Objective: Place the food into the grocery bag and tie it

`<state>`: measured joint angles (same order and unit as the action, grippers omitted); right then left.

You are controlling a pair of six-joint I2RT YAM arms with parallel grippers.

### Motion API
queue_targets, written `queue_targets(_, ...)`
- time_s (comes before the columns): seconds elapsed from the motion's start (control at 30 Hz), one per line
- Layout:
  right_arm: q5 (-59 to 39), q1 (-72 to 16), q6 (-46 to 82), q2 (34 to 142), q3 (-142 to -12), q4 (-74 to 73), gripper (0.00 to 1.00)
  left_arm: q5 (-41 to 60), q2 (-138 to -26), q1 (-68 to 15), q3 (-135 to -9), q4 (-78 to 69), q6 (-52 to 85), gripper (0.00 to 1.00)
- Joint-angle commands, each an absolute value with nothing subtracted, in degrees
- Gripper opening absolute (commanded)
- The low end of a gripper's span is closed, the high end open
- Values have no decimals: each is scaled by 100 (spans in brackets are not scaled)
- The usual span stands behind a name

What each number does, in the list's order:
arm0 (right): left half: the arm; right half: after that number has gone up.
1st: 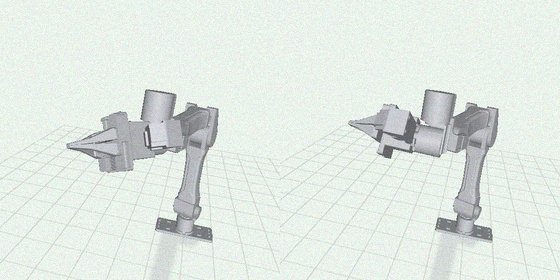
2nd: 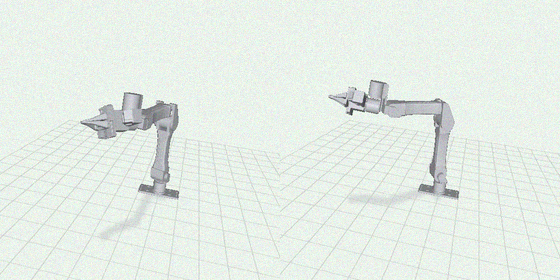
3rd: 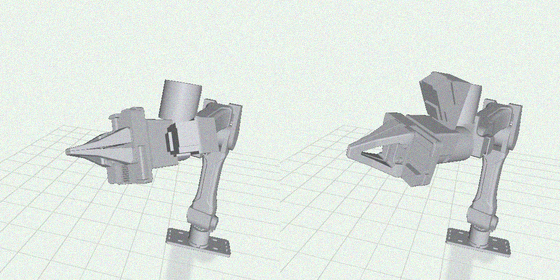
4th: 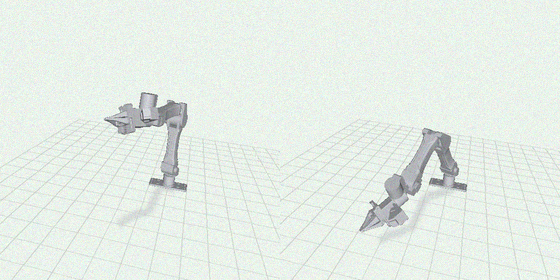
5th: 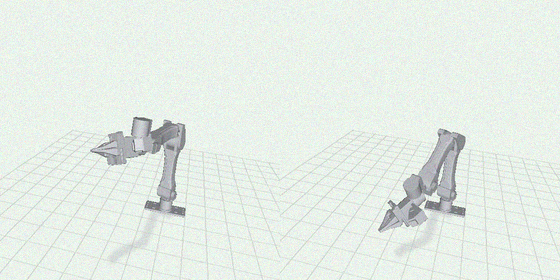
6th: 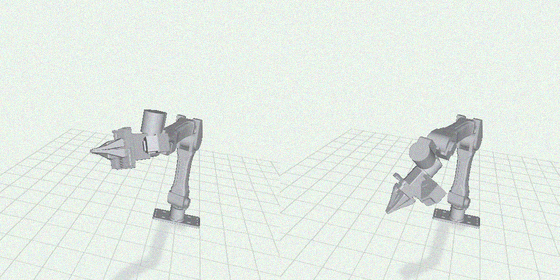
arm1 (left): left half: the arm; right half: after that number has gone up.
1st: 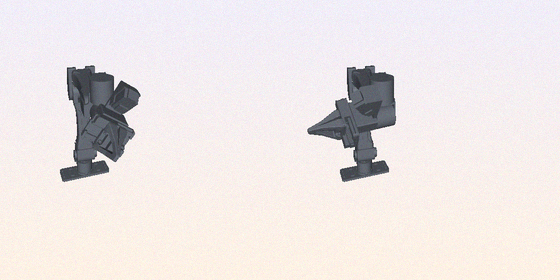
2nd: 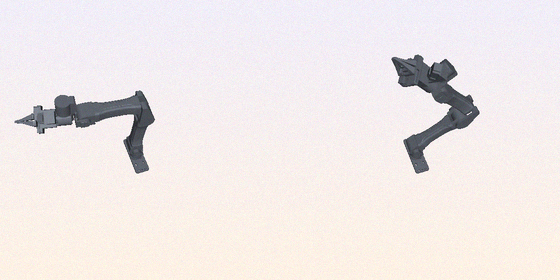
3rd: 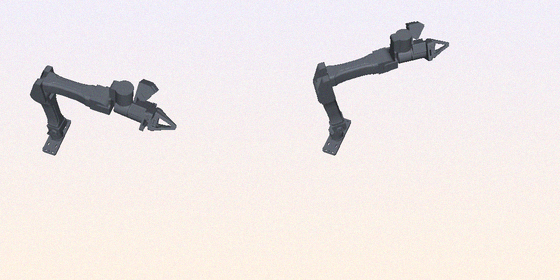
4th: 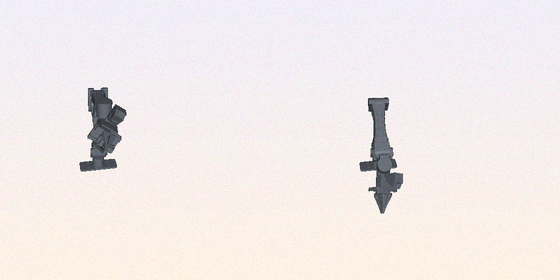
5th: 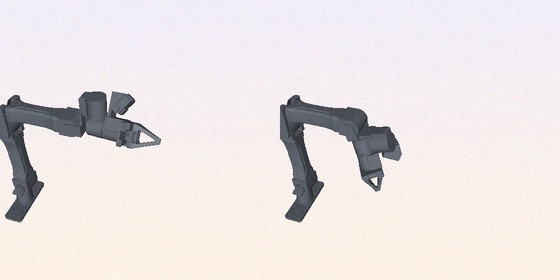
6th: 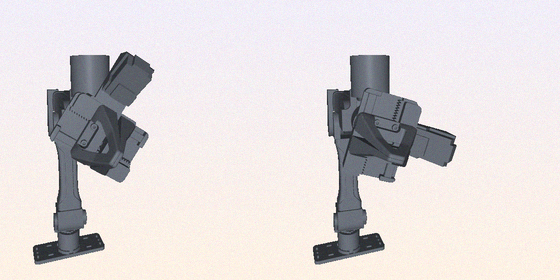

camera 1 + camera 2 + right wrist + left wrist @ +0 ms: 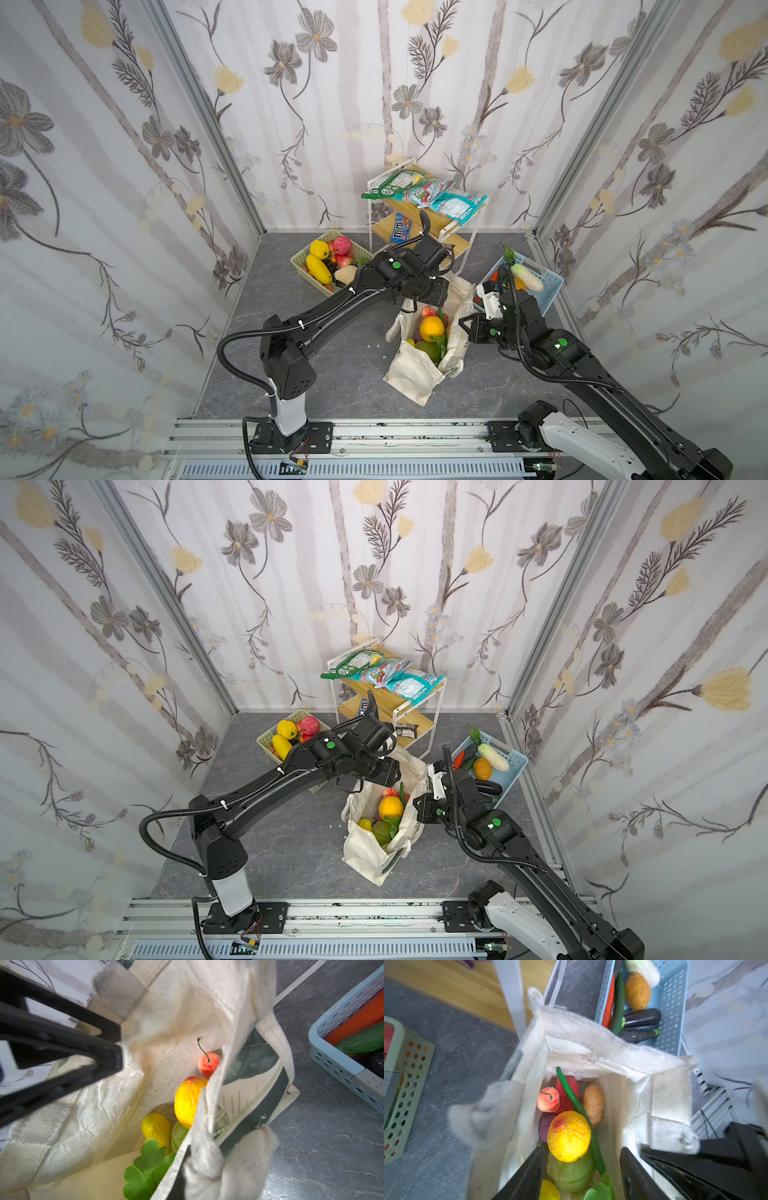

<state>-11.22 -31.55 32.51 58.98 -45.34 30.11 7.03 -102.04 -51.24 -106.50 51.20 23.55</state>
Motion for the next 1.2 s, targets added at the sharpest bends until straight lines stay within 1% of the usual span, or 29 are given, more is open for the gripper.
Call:
queue_targets(0.0,-1080,-3164,3269,5932,-4544,2961,9,1062,-9802,-4904,-10414,4881,2434,61)
queue_targets(0.13,-1083,-3164,3243,5945,-4569,2971,9,1251,-9277,-4422,-9950,4777,2417,62)
queue_targets(0.37,-1090,-3155,3208,5981,-4607,3009,9,1606,-8436,-3273,-8816,4423,2559,63)
queue_targets(0.53,-1081,-3146,3185,6010,-4653,3020,9,1889,-8410,-2764,-8244,4389,2473,63)
queue_targets(0.73,-1055,-3144,3145,6082,-4725,3065,9,2241,-8532,-2716,-7478,3909,2584,63)
queue_targets(0.9,-1054,-3135,3121,6141,-4723,3063,9,2745,-8793,-2895,-6947,3289,2796,64)
queue_targets(1.07,-1076,-3138,3105,6246,-4791,3067,9,2707,-9157,-3134,-6709,3042,2908,63)
queue_targets(1.17,-1075,-3137,3108,6266,-4814,3066,9,2718,-9319,-3170,-6610,2952,2927,61)
